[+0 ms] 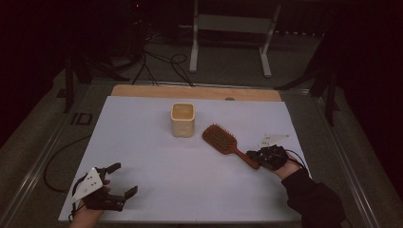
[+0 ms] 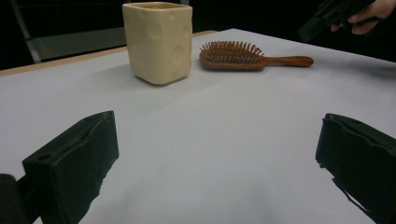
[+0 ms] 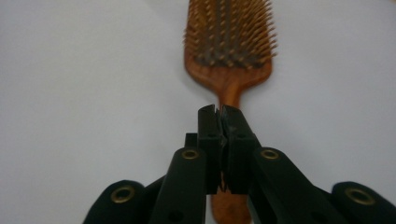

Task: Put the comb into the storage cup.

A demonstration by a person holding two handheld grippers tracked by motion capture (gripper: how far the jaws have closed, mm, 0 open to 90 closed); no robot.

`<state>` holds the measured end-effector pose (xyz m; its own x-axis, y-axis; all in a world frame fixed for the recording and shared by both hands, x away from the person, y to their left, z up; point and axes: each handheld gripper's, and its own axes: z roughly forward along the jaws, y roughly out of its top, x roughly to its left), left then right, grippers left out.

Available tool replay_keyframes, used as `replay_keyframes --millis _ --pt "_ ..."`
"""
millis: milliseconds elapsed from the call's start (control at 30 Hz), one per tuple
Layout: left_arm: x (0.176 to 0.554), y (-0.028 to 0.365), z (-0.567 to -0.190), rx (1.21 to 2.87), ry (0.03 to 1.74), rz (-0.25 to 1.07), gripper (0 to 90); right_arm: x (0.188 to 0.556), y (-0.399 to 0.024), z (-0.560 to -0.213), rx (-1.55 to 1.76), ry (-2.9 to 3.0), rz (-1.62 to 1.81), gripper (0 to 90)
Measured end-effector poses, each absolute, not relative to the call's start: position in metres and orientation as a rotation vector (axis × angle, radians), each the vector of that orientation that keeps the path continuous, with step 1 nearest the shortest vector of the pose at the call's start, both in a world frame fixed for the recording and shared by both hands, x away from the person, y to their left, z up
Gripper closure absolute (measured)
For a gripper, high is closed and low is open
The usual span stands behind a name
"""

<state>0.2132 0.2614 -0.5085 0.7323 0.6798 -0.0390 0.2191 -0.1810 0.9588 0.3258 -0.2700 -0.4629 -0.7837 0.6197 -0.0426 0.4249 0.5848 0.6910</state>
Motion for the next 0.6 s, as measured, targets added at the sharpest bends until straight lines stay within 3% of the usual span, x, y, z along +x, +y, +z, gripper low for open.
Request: replay_keyframes --millis 200,433,600 --pt "0.213 0.261 -0.508 1.746 0.712 0.482 0.0 0.329 -0.27 -0.46 0.859 2.541 0.981 76.6" --pt "0.213 0.261 -0.509 1.754 0.71 0.476 0.0 0.337 -0.268 -0.46 0.913 2.546 0.954 49.5" --pt "0.213 0.26 -0.509 1.756 0.706 0.474 0.0 0.343 -0.265 -0.459 0.892 2.583 0.924 35.1"
